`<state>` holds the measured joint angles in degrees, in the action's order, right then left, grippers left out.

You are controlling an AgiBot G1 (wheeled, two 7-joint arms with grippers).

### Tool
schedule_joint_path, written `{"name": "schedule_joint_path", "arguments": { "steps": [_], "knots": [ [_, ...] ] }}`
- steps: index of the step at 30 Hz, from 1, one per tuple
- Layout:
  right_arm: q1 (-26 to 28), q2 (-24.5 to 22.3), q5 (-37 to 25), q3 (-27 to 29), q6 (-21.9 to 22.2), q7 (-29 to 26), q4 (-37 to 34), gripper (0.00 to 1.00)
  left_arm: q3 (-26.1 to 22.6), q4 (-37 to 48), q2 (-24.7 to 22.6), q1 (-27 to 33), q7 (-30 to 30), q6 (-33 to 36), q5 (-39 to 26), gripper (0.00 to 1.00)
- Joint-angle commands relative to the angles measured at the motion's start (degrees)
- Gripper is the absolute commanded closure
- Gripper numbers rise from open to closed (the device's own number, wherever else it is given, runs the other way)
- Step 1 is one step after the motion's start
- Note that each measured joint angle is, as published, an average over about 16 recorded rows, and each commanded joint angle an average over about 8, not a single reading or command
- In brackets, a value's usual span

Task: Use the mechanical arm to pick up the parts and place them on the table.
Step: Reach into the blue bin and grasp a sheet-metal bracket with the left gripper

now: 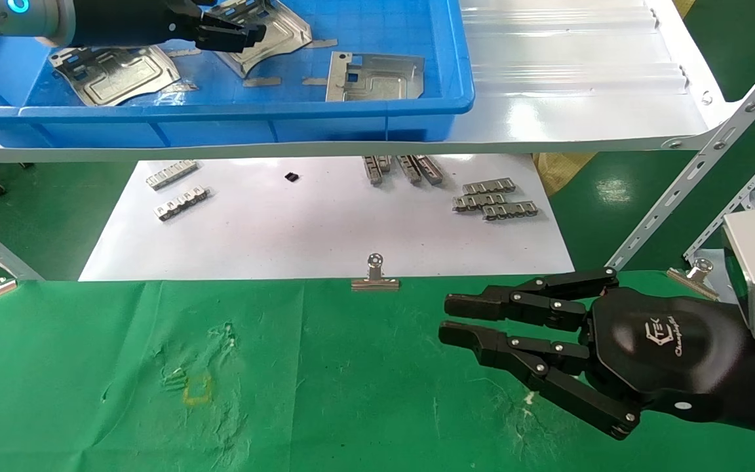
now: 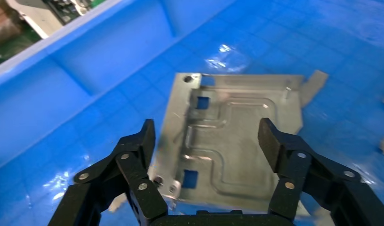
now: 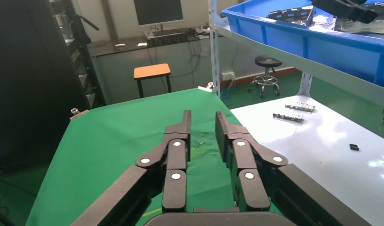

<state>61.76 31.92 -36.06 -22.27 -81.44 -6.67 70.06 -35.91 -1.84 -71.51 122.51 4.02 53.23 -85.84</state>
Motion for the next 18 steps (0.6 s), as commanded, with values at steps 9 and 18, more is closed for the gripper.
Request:
{"name": "schedule_joint_path", "arguments": {
  "steps": [9,18],
  "knots": [
    [0.0,0.0,0.0,0.0,0.0,0.0,0.0,0.00,0.1,0.9,1.2,0.8,-0.7,2.7,0.2,1.00],
    [0.0,0.0,0.0,0.0,0.0,0.0,0.0,0.00,0.3,1.5,2.1,0.9,-1.0,2.9,0.4,1.00]
  ]
}}
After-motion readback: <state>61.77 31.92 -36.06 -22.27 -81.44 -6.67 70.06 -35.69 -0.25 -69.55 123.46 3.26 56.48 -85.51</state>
